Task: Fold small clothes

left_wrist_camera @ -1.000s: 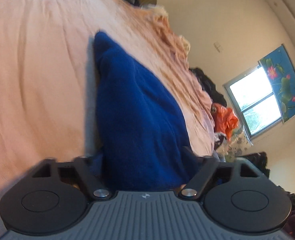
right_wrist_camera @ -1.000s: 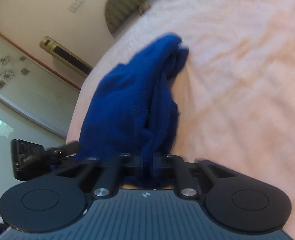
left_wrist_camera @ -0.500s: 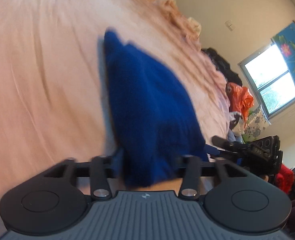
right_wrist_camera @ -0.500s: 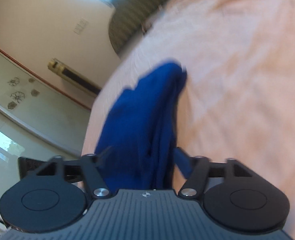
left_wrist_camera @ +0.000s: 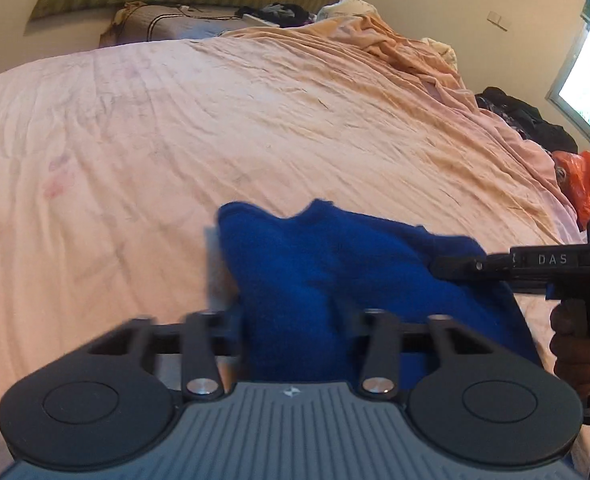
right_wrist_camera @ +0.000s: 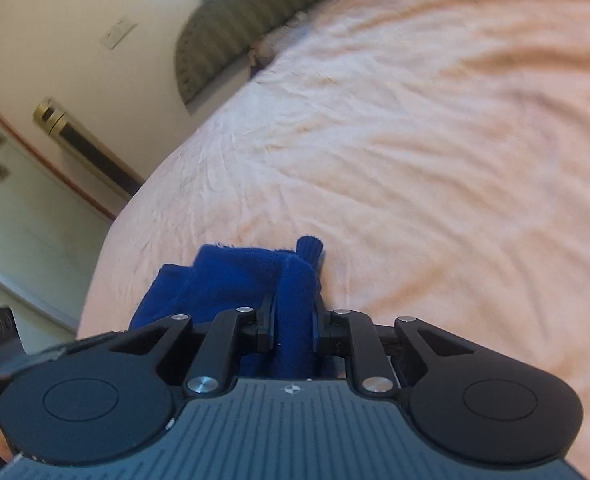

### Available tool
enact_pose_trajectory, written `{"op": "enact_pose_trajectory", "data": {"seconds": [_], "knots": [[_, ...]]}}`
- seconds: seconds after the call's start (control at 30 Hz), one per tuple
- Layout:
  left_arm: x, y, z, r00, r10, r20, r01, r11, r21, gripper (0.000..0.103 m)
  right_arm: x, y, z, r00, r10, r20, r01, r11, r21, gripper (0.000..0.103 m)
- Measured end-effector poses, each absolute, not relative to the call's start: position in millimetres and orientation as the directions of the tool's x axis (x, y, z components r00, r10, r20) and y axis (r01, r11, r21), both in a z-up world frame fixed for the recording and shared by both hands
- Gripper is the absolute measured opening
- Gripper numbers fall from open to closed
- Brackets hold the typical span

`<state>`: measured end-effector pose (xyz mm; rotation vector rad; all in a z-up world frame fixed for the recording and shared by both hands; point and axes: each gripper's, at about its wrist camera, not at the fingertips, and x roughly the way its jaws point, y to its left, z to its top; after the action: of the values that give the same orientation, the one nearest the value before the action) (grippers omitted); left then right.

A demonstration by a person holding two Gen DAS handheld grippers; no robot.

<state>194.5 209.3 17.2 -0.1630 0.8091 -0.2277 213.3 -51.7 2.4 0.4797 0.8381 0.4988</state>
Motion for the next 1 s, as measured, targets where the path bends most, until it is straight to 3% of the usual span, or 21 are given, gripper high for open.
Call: {"op": "enact_pose_trajectory", "data": {"seconds": [0.17,0.3,0.47,0.57,0.67,0.7,0.73,0.77,0.93,0.97,1.0], "knots": [[189.1,208.6,12.1,0.698,-0.25,-0.671,0.154,0.968,-0.2,0.036,218.1,-60.5,-11.8,0.598,0.551,-0.581,-0.178,0.799,0.574,0.012],[190.4,208.3,13.2,0.697,-0.25,-0.672,0.15,0.967,-0.204,0.036,201.6,-69.9,-6.9,0.64,0.542,-0.545,-0.139,0.779,0.611,0.041],[190.5,208.7,13.8,0.697,-0.248,-0.673,0.145,0.968,-0.207,0.037,161.8,-88.1,6.4,0.657,0.566,-0.499,-0.144,0.743,0.653,0.045],[190.0,209.9,14.6,0.696,-0.253,-0.673,0.141,0.966,-0.216,0.039,130.4,-93.0,6.4,0.632,0.579,-0.515,-0.162,0.749,0.643,0.062],[175.2,216.6,22.0,0.693,-0.267,-0.67,0.131,0.96,-0.247,0.042,95.6,-94.6,1.9,0.604,0.582,-0.544,-0.195,0.77,0.607,0.065],[161.9,221.0,25.8,0.7,-0.283,-0.656,0.137,0.954,-0.265,0.048,84.5,-95.7,-0.8,0.596,0.585,-0.55,-0.199,0.771,0.605,0.066],[145.4,227.1,27.9,0.707,-0.306,-0.638,0.138,0.944,-0.3,0.061,73.8,-97.3,-4.4,0.586,0.597,-0.548,-0.2,0.761,0.617,0.067],[128.7,233.6,27.6,0.7,-0.343,-0.626,0.141,0.926,-0.35,0.066,63.3,-98.3,-7.7,0.575,0.614,-0.541,-0.205,0.748,0.631,0.068],[67.9,243.7,6.8,0.63,-0.505,-0.59,0.153,0.825,-0.543,0.067,41.0,-92.3,-10.8,0.56,0.648,-0.516,-0.224,0.719,0.658,0.069],[61.9,240.7,5.8,0.626,-0.515,-0.586,0.16,0.819,-0.551,0.067,41.5,-89.3,-8.4,0.551,0.653,-0.52,-0.222,0.715,0.663,0.067],[57.7,237.6,5.3,0.623,-0.523,-0.582,0.163,0.814,-0.557,0.066,41.4,-85.8,-6.6,0.539,0.659,-0.524,-0.227,0.713,0.664,0.053]]}}
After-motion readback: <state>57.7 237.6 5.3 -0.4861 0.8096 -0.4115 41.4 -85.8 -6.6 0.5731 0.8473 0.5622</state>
